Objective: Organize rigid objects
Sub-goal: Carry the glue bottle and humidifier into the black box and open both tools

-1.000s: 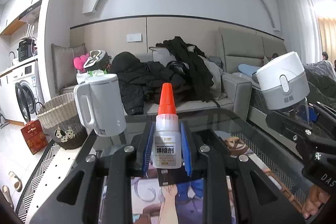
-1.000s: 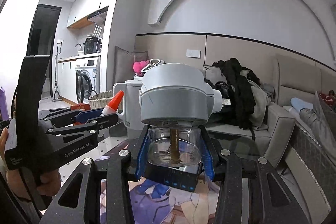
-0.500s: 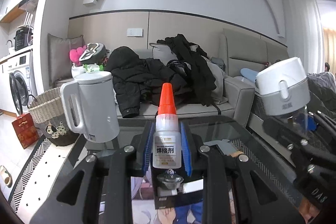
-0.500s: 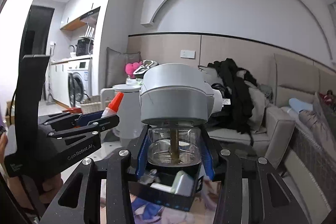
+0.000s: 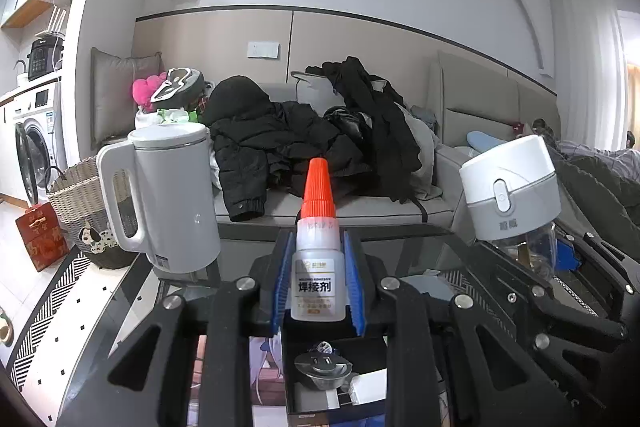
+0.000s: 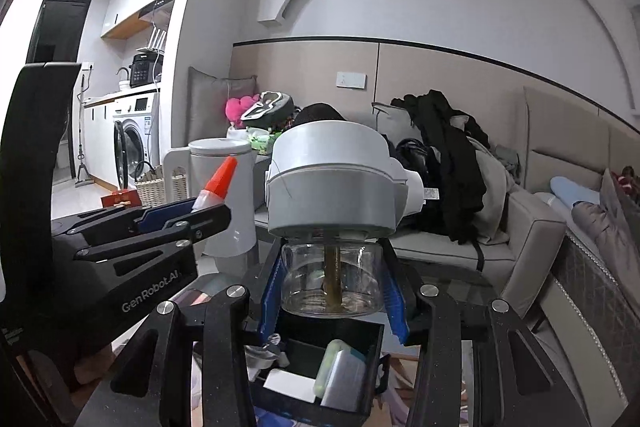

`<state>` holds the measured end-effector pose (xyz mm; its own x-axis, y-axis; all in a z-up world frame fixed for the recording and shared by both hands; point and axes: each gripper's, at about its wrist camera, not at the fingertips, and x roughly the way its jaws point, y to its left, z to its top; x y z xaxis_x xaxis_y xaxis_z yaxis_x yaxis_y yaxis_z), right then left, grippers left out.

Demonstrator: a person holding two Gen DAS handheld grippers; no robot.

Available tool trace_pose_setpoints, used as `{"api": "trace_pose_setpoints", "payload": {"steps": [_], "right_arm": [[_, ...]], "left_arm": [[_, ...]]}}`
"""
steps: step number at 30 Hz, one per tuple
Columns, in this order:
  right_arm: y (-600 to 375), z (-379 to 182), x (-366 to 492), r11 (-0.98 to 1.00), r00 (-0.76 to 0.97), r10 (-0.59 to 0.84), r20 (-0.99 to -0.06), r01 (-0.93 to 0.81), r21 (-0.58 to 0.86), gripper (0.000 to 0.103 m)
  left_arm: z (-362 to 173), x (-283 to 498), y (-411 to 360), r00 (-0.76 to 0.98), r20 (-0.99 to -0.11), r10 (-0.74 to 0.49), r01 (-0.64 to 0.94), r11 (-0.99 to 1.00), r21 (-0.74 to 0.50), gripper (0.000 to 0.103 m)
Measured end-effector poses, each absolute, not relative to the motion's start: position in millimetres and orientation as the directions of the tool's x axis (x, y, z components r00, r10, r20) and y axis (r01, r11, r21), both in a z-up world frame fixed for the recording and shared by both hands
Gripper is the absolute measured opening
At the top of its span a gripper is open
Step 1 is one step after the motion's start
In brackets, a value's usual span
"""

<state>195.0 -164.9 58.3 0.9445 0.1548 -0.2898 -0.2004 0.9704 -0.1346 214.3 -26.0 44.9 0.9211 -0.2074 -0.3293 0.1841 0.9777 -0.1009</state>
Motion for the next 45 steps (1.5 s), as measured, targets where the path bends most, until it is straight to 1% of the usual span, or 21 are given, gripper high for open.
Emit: {"api": "trace_pose_setpoints", "payload": {"steps": [3,6,8,11,15,18,23,27,36,38,40,42,43,44,45], "right_arm": [[-167.3,55.2,202.2,0.971,0.938,0.152,-0.312,-0.201,-0.129,0.043],[-168.8,50.4,212.7,0.971,0.918,0.158,-0.364,-0.211,-0.112,0.043],[-168.1,44.7,220.9,0.970,0.892,0.160,-0.422,-0.221,-0.100,0.043],[-168.9,26.8,240.5,0.968,0.815,0.177,-0.552,-0.244,-0.051,0.043],[-169.5,2.5,256.8,0.971,0.755,0.155,-0.637,-0.235,-0.043,0.043],[-170.6,-14.2,266.9,0.970,0.704,0.154,-0.693,-0.240,-0.028,0.043],[-180.1,-33.9,273.4,0.968,0.651,0.173,-0.739,-0.251,0.006,0.043],[-173.0,-44.5,270.3,0.960,0.615,0.181,-0.767,-0.279,0.003,0.043],[-172.0,-55.1,272.4,0.958,0.570,0.188,-0.800,-0.284,0.023,0.044],[-168.5,-53.9,269.9,0.956,0.579,0.180,-0.795,-0.295,0.001,0.044],[-166.2,-52.3,267.8,0.954,0.586,0.179,-0.790,-0.299,-0.007,0.044],[-164.7,-51.1,266.2,0.951,0.583,0.186,-0.791,-0.308,-0.003,0.046],[-163.9,-50.5,264.6,0.951,0.588,0.185,-0.787,-0.310,-0.008,0.047],[-163.1,-48.4,263.1,0.950,0.594,0.183,-0.784,-0.311,-0.014,0.053],[-163.0,-47.6,261.8,0.951,0.598,0.179,-0.781,-0.309,-0.019,0.055]], "left_arm": [[41.9,216.2,-28.8,0.911,-0.350,-0.219,0.198,0.976,-0.094,0.023],[35.2,225.5,-33.1,0.885,-0.415,-0.210,0.188,0.978,-0.094,0.023],[28.0,233.3,-35.8,0.859,-0.467,-0.210,0.186,0.978,-0.098,0.023],[10.1,249.5,-44.2,0.788,-0.575,-0.221,0.203,0.974,-0.096,0.023],[-15.0,265.1,-51.1,0.701,-0.674,-0.232,0.206,0.971,-0.120,0.023],[-25.0,267.9,-55.6,0.670,-0.707,-0.228,0.209,0.971,-0.115,0.023],[-32.6,270.1,-58.4,0.629,-0.737,-0.247,0.211,0.967,-0.143,0.023],[-35.4,269.7,-62.1,0.610,-0.752,-0.250,0.229,0.964,-0.134,0.023],[-43.4,272.5,-60.5,0.582,-0.776,-0.244,0.219,0.966,-0.140,0.023],[-42.7,272.3,-60.9,0.589,-0.772,-0.240,0.222,0.966,-0.131,0.024],[-41.4,271.0,-61.3,0.599,-0.766,-0.231,0.220,0.968,-0.120,0.028],[-39.7,269.8,-59.3,0.614,-0.760,-0.211,0.203,0.973,-0.106,0.039],[-38.8,269.6,-58.0,0.620,-0.757,-0.206,0.198,0.975,-0.103,0.043],[-38.1,269.2,-57.1,0.622,-0.755,-0.208,0.199,0.974,-0.105,0.047],[-37.5,268.9,-56.2,0.622,-0.754,-0.211,0.198,0.974,-0.109,0.047]]}}
